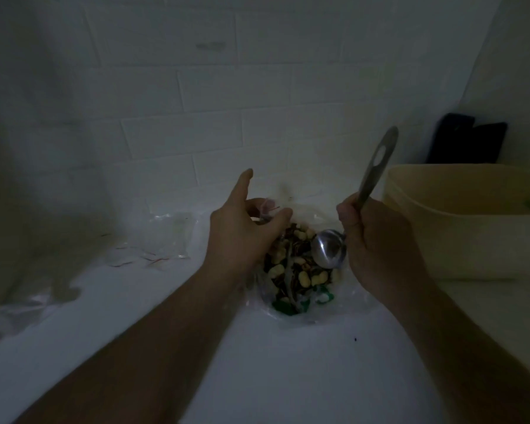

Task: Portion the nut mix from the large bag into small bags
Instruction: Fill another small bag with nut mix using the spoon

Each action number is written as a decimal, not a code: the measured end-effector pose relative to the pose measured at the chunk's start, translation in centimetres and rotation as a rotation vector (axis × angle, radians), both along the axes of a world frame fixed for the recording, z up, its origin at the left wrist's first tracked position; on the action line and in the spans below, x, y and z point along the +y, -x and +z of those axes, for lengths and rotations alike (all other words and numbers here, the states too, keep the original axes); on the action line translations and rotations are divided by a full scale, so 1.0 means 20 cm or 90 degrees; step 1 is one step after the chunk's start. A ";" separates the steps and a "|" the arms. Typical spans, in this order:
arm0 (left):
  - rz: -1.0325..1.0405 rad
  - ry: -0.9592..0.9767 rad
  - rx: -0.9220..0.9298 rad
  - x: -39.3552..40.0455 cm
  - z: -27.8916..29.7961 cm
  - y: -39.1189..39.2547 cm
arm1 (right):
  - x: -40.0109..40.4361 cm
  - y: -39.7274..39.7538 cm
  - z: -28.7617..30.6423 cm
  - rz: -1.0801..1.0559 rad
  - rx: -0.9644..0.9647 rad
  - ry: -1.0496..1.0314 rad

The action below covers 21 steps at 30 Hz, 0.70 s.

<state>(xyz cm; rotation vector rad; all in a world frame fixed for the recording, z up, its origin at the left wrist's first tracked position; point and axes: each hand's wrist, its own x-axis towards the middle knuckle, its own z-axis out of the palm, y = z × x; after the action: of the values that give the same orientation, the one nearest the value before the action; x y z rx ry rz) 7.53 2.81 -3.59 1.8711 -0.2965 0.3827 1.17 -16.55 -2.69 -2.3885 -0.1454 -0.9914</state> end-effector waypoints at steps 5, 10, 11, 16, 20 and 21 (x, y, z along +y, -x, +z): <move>-0.010 -0.017 0.016 -0.01 -0.04 -0.01 | -0.04 -0.03 -0.02 -0.028 -0.020 0.031; -0.051 -0.026 0.013 -0.04 -0.09 -0.03 | -0.05 -0.04 -0.05 -0.070 -0.114 0.148; -0.051 -0.038 0.006 -0.04 -0.10 -0.04 | -0.05 -0.05 -0.06 -0.080 -0.097 0.144; -0.044 -0.061 0.000 -0.06 -0.12 -0.06 | -0.06 -0.10 -0.09 -0.047 -0.035 0.151; -0.042 -0.056 -0.003 -0.07 -0.12 -0.06 | -0.05 -0.09 -0.09 -0.029 -0.106 0.285; -0.043 -0.053 -0.003 -0.07 -0.12 -0.06 | -0.04 -0.08 -0.09 -0.024 -0.093 0.282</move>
<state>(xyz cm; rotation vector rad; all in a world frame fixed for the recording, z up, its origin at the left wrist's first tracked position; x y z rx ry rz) 8.75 1.45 -6.03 1.9371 -0.3828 0.3326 2.81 -17.37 -4.42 -2.7178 -0.4146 -1.2577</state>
